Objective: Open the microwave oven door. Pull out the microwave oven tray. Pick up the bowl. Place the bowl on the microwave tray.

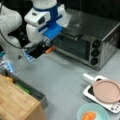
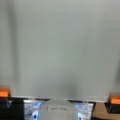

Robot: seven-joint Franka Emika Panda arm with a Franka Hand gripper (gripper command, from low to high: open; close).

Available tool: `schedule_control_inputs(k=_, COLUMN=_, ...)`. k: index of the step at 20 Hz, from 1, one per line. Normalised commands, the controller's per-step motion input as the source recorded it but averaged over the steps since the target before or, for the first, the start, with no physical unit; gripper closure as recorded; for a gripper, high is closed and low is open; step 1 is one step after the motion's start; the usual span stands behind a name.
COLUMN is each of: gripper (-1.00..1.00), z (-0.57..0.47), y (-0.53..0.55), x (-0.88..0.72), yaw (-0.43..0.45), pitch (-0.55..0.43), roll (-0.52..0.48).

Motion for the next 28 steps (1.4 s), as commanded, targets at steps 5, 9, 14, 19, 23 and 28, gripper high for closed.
schedule_control_inputs(k=5, gripper=-1.0, z=0.18, y=0.26, x=0.06, yaw=0.04, pitch=0.173, roll=0.156)
schedule_control_inputs(k=9, gripper=-1.0, z=0.07, y=0.25, x=0.0, yaw=0.021, pitch=0.11, roll=0.198)
schedule_control_inputs(k=14, gripper=-1.0, z=0.02, y=0.3, x=-0.07, yaw=0.005, pitch=0.091, roll=0.204)
schedule_control_inputs(k=19, gripper=-1.0, z=-0.01, y=0.37, x=-0.16, yaw=-0.032, pitch=0.075, roll=0.194)
schedule_control_inputs(k=23, gripper=-1.0, z=-0.01, y=0.43, x=-0.23, yaw=-0.072, pitch=0.051, roll=0.227)
schedule_control_inputs(k=28, gripper=-1.0, z=-0.08, y=0.39, x=-0.24, yaw=-0.105, pitch=-0.007, roll=0.218)
